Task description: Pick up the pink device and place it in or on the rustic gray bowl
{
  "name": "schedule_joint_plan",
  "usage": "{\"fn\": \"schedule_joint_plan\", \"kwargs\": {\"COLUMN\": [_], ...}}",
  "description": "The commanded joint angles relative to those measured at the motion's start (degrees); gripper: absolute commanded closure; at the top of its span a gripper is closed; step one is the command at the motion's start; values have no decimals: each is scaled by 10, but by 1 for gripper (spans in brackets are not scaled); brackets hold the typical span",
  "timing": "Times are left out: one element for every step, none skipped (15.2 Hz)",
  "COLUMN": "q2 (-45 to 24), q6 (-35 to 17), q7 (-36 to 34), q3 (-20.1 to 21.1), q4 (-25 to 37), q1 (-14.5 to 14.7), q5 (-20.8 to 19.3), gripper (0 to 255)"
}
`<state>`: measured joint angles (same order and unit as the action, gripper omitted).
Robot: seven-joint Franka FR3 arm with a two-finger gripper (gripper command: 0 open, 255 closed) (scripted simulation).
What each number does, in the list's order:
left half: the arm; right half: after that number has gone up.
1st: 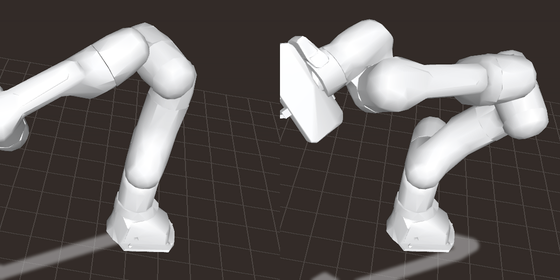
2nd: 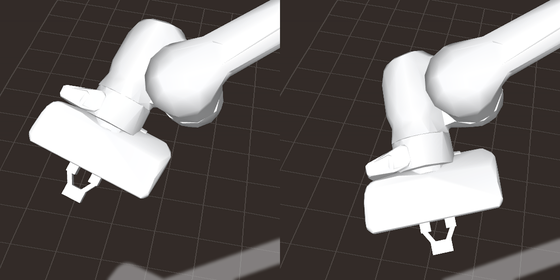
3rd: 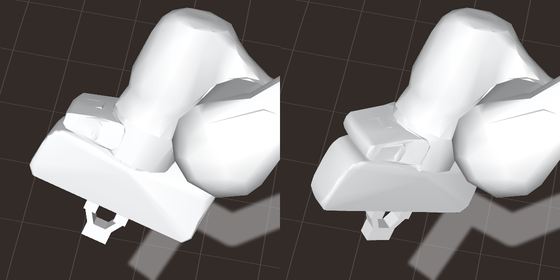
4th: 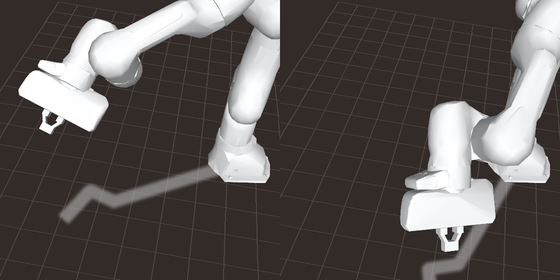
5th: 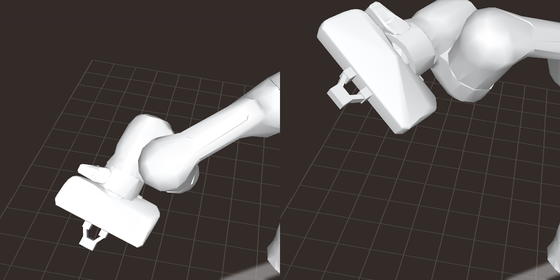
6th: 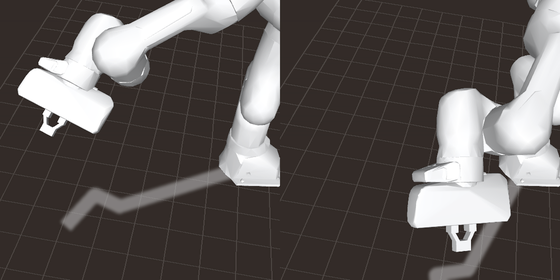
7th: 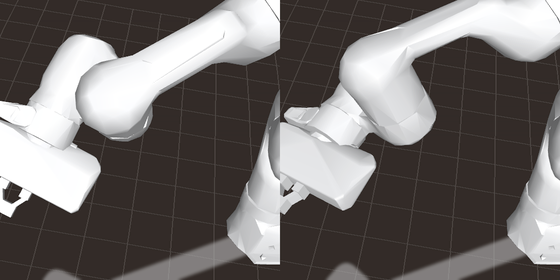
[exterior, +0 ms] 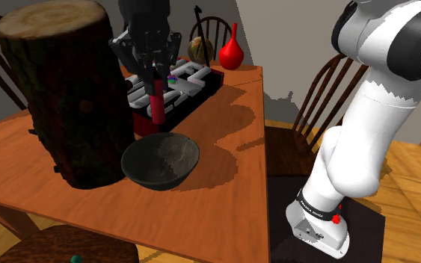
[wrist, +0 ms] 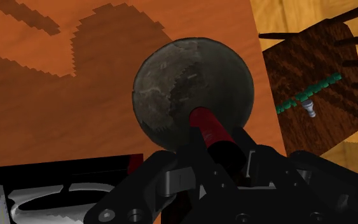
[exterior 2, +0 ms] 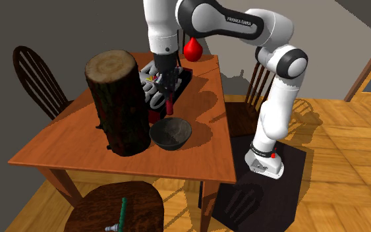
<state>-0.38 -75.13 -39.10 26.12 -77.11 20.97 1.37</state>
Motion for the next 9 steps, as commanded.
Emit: {"fn": "schedule_joint_plan", "kwargs": {"q2": [7,12,17,21,25,29,33,36,39], "q6": [-18,-28,-37,-46,-55,-63,-72,-81,-89], "q7": [1,2,4,6,7,9,10,11,13], "q3": [-1,-2,-2,-3,-4,-5,-5,-6,-6], "q4": [-25,-38,-52,-64,-77,-89,-101,-113,-124], "q1": [-1,-2,-2,-3,-4,-4,-5,-5,-5], "q5": [3,5,7,9,10,12,13,15,16], "gripper": [255,255,255,255,255,255,255,255,255]}}
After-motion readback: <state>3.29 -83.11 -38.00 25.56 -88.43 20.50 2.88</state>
